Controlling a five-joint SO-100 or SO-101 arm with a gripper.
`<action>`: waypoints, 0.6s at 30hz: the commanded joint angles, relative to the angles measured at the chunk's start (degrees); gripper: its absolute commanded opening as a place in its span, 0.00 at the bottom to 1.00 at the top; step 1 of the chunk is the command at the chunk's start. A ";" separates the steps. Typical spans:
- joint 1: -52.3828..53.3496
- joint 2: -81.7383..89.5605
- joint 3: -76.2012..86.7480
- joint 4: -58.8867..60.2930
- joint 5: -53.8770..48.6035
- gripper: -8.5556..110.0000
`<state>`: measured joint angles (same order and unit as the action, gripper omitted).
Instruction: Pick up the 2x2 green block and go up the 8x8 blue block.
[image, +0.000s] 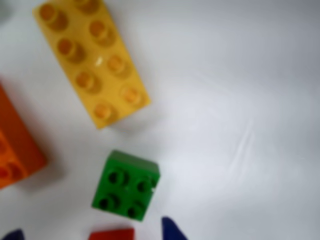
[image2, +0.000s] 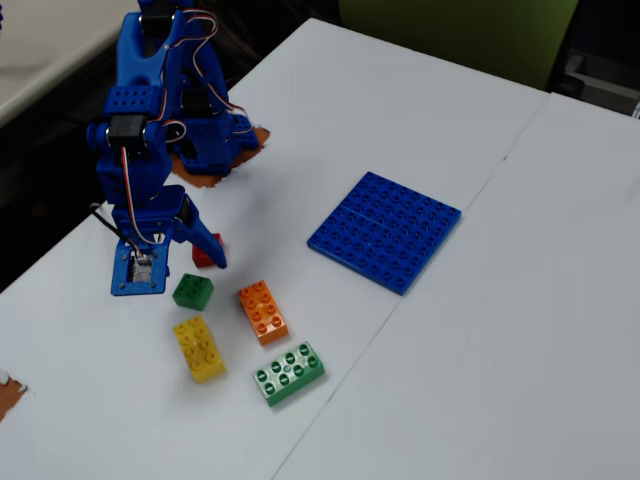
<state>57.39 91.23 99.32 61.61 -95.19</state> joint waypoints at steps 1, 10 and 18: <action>0.97 -0.79 -2.46 -1.32 -1.05 0.34; 1.58 -4.75 -2.46 -3.87 -1.32 0.33; 1.32 -7.12 -2.46 -6.77 -0.62 0.31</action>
<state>59.24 83.76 99.14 55.81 -96.15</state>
